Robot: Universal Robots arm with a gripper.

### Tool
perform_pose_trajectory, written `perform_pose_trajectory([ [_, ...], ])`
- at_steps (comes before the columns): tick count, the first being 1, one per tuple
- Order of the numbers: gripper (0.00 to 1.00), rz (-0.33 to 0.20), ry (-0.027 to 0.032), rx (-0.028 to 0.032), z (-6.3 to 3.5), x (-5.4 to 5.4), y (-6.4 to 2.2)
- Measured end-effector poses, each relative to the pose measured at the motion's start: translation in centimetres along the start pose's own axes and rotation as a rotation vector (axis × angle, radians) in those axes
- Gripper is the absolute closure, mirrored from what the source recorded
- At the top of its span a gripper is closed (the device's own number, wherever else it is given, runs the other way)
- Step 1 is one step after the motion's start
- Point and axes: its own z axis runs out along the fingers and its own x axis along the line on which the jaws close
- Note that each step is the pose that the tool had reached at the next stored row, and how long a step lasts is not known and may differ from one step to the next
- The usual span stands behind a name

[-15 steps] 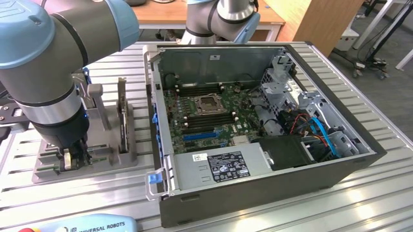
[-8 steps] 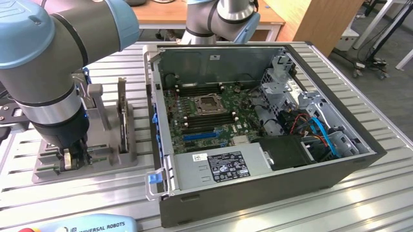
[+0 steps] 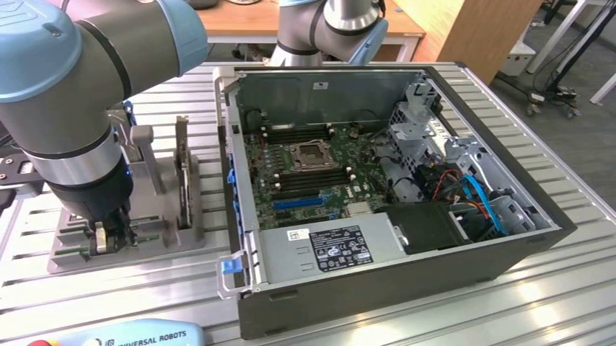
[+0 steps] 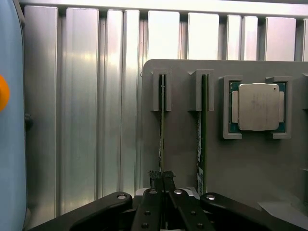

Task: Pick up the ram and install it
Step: 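Pick up the ram and move it above insertion slot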

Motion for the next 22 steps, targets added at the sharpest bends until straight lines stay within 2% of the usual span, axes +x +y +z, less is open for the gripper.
perform_pose_trajectory([
  [8,0.89,0.003,-0.0001,0.0001,0.0,0.0,0.0],
  [22,0.89,-0.022,0.0008,-0.0005,0.0,0.0,0.0],
])
